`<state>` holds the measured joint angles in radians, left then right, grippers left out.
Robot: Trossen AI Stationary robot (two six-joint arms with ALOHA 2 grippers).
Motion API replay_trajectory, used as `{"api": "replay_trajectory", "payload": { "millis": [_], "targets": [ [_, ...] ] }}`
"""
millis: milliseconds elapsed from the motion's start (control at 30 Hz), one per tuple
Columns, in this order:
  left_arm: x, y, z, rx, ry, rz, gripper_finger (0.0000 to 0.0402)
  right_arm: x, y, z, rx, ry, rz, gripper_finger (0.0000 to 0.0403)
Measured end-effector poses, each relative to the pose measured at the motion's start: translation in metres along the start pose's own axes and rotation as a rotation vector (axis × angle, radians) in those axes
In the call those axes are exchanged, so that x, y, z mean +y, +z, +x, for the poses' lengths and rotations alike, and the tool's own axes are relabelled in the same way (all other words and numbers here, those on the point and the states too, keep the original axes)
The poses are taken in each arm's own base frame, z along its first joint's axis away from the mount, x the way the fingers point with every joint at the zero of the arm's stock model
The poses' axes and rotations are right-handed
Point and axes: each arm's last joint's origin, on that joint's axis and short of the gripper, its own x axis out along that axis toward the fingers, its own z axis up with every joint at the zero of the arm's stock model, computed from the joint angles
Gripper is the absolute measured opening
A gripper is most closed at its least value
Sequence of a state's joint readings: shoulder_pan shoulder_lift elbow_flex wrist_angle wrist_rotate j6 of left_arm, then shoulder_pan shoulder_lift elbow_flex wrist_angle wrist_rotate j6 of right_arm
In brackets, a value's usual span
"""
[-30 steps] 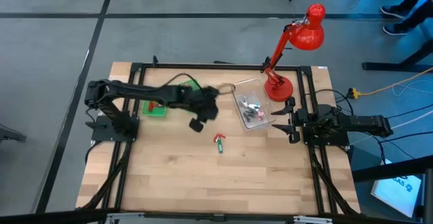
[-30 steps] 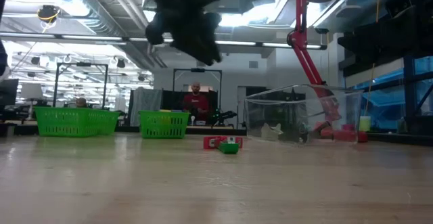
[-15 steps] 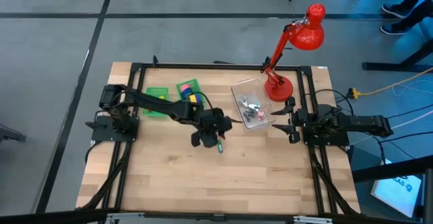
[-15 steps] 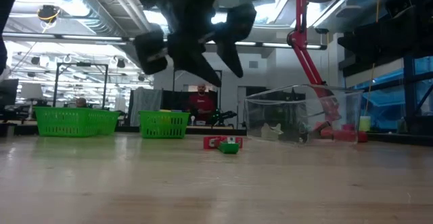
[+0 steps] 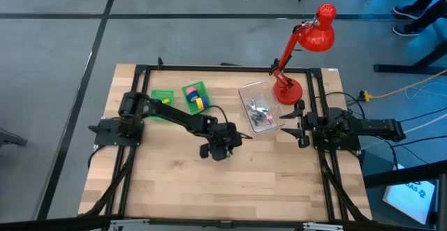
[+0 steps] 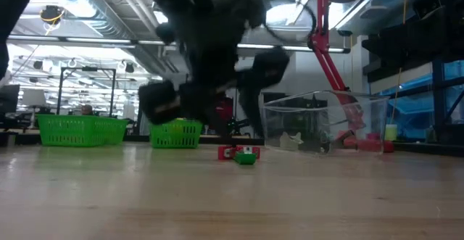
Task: Pick and place Stapler, Stapler remover, tape
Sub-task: Put the green stapler into the left green bin
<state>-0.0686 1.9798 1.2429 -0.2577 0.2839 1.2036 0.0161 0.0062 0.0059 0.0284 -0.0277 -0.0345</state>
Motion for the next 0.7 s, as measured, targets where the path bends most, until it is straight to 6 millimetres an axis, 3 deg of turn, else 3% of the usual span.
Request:
{"api": "replay_trajectory", "payload": {
  "millis": [233,400,633,700],
  "targets": [
    [-0.003,-0.017,0.019,0.021,-0.022,0.013,0.0152,0.000,0.000,0.000,0.000,0.000,0.000,0.0232],
    [-0.005,-0.025,0.025,0.025,-0.040,-0.131,0.0142,0.000,0.000,0.000,0.000,0.000,0.000,0.0232],
    [-0.006,-0.024,0.026,-0.015,-0.065,-0.322,0.0059,0.000,0.000,0.000,0.000,0.000,0.000,0.0232],
    [-0.006,-0.022,0.026,-0.026,-0.066,-0.340,0.0051,0.000,0.000,0.000,0.000,0.000,0.000,0.0232]
  ]
}}
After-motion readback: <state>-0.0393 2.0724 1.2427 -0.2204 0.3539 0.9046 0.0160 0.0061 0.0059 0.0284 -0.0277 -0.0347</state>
